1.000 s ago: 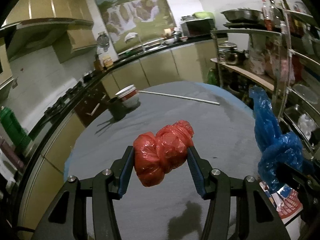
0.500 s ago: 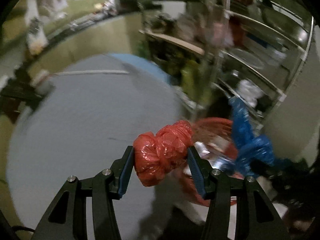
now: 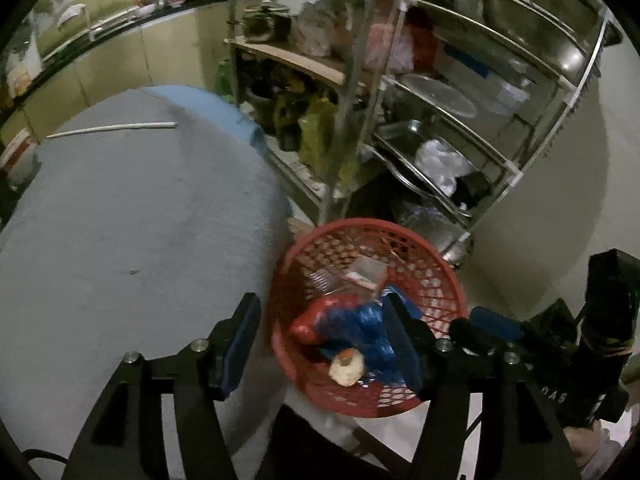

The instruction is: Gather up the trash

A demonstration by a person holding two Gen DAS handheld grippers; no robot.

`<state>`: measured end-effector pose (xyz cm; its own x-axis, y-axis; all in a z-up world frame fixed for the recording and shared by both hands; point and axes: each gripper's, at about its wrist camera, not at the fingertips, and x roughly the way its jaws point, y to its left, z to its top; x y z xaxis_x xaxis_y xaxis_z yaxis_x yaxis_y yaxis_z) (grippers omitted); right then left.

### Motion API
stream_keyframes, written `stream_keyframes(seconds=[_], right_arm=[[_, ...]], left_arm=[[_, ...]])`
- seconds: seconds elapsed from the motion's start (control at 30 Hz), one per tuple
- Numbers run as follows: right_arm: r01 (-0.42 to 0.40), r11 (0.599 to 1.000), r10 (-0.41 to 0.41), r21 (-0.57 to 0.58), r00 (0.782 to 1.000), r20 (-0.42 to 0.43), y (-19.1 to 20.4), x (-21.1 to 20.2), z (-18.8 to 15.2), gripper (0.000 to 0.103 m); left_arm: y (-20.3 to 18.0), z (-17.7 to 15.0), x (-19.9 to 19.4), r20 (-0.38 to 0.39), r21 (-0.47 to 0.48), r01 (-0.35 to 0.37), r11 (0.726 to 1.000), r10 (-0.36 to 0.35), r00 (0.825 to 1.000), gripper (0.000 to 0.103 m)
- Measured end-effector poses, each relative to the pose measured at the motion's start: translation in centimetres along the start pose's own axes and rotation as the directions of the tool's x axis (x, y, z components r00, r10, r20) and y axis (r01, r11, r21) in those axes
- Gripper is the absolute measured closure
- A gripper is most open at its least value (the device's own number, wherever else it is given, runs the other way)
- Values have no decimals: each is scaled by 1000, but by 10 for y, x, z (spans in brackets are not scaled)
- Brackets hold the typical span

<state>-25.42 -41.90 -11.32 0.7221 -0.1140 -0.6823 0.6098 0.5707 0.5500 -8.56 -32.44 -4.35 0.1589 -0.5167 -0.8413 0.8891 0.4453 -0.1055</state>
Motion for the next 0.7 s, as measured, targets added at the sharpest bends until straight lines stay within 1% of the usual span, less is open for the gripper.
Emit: stream_keyframes(seconds=[0.07,0.1,0.17,0.23,0.3,0.33,0.37,0.47,0.53,0.57,0.63,0.7], right_arm=[[8,1000,-8,-1,1000,8,2,-2,-2,33],[2,1000,-2,-3,1000,13,5,-3,-4,33],[-15,999,16,-31,1000,26,16,-6,-5,33],[-23,998,25,-66,999,36,31,-7,-4,33],[-39,993,45,-110,998,46,50,-9,-4,33],[-43,989,51,-143,997,50,64,-10,-3,33],[-46,984,56,-171,997,53,75,-10,-3,33],[-68,958,89,-279,994,65,121,-11,-5,33],[-77,940,105,-332,992,67,146,-11,-9,33],[-80,925,115,-371,991,72,165,-11,-13,33],[-83,900,126,-427,989,74,191,-10,-19,33],[-71,860,130,-506,988,81,223,-8,-30,33]], left_arm=[[8,-2,-9,25,-13,-35,999,35,999,39],[13,-3,-15,39,-19,-70,997,70,997,39],[24,-10,-32,75,-27,-140,990,142,987,39],[35,-17,-49,112,-36,-221,975,224,968,38],[50,-26,-70,156,-61,-303,951,309,938,36],[58,-30,-79,171,-81,-334,939,343,924,29],[68,-35,-90,185,-110,-363,925,378,907,26],[99,-49,-120,212,-198,-431,880,468,858,25],[119,-58,-138,209,-257,-472,843,525,825,25],[126,-62,-144,206,-276,-484,830,543,814,25],[145,-73,-159,193,-330,-515,791,591,784,25],[161,-84,-170,181,-370,-535,760,624,760,25]])
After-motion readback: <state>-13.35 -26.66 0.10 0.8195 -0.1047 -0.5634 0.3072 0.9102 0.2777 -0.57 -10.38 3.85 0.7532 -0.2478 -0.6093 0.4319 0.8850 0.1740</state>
